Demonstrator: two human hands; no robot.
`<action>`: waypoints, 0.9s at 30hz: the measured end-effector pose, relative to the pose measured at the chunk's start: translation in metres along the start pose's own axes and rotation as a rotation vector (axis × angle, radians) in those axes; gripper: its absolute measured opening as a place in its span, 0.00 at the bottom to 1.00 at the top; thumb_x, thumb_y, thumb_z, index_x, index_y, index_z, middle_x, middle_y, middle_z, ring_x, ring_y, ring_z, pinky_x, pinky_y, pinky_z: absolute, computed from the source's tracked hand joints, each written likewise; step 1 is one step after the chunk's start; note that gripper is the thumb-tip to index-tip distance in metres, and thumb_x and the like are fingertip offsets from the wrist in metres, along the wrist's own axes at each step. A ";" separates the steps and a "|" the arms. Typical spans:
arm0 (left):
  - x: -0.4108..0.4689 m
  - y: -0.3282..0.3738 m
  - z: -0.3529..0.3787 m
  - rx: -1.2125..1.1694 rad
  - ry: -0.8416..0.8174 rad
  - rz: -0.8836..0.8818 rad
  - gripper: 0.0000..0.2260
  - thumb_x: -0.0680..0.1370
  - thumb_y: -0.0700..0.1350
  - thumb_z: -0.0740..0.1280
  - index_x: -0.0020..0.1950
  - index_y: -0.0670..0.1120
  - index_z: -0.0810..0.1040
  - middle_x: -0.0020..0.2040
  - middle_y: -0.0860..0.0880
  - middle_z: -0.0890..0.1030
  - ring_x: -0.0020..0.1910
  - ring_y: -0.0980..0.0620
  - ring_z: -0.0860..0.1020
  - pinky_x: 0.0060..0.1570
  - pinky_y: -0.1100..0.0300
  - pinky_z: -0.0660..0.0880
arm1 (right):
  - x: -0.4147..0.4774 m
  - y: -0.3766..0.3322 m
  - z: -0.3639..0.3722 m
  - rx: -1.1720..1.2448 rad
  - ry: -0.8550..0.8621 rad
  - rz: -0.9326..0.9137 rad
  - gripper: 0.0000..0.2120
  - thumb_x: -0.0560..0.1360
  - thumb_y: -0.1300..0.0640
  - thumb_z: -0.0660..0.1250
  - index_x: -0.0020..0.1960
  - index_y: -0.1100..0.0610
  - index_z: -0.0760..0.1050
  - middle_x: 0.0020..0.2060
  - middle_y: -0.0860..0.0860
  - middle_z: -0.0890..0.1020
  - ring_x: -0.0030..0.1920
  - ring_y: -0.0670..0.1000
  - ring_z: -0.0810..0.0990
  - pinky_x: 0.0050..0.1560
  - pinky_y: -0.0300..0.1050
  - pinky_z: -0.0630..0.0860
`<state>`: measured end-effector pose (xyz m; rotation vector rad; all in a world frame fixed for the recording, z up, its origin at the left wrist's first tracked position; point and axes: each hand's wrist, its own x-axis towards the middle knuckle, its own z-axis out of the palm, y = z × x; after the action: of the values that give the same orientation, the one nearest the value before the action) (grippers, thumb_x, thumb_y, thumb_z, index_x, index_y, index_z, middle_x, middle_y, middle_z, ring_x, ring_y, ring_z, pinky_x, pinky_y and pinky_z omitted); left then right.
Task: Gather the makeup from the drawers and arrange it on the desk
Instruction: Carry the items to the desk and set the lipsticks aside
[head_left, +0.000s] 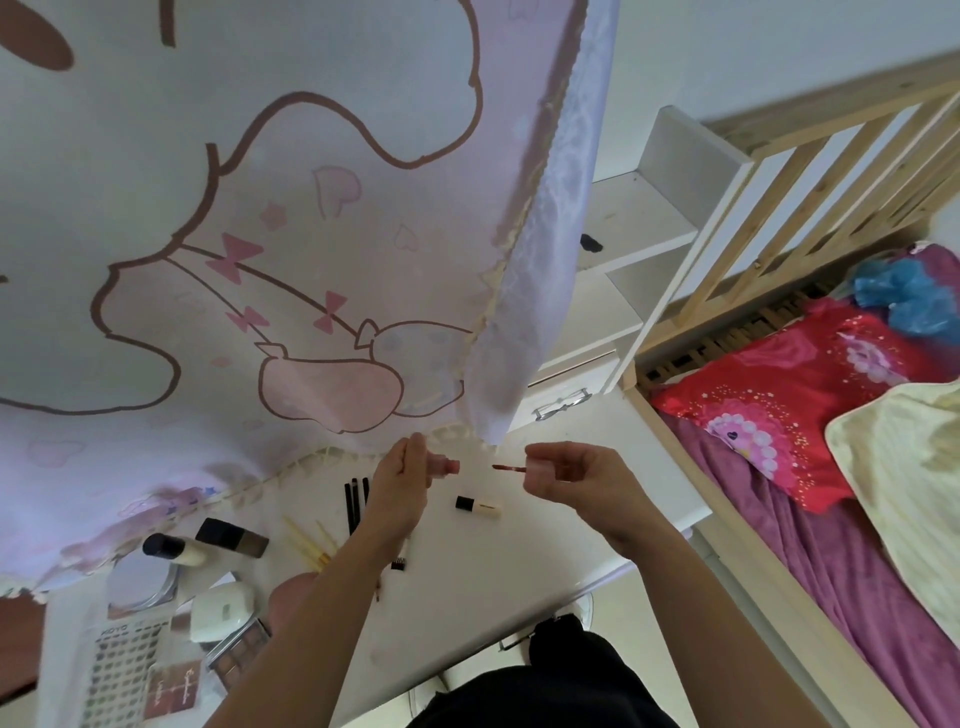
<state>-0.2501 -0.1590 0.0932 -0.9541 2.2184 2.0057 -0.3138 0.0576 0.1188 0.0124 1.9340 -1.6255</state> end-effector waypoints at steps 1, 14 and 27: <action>0.000 0.001 0.000 -0.044 -0.004 -0.005 0.17 0.85 0.53 0.52 0.49 0.42 0.73 0.42 0.51 0.86 0.37 0.56 0.72 0.38 0.60 0.67 | 0.000 0.001 -0.003 0.023 0.012 0.005 0.16 0.68 0.63 0.79 0.54 0.51 0.85 0.47 0.53 0.87 0.54 0.54 0.84 0.65 0.54 0.77; -0.010 -0.032 0.045 -0.289 -0.427 -0.163 0.14 0.76 0.56 0.70 0.47 0.46 0.85 0.46 0.50 0.82 0.45 0.53 0.73 0.47 0.57 0.70 | -0.011 0.053 -0.055 0.444 0.229 0.198 0.17 0.73 0.52 0.74 0.60 0.56 0.82 0.42 0.44 0.79 0.41 0.44 0.75 0.44 0.39 0.72; 0.056 -0.071 0.188 -0.017 0.013 -0.164 0.09 0.75 0.50 0.72 0.50 0.47 0.78 0.42 0.53 0.84 0.40 0.51 0.85 0.48 0.48 0.82 | 0.114 0.099 -0.124 -0.259 0.322 0.087 0.06 0.72 0.47 0.75 0.48 0.46 0.85 0.38 0.40 0.86 0.40 0.41 0.84 0.46 0.36 0.76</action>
<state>-0.3379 -0.0127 -0.0271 -1.1135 2.0563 1.9555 -0.4235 0.1517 -0.0128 0.2650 2.3405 -1.3702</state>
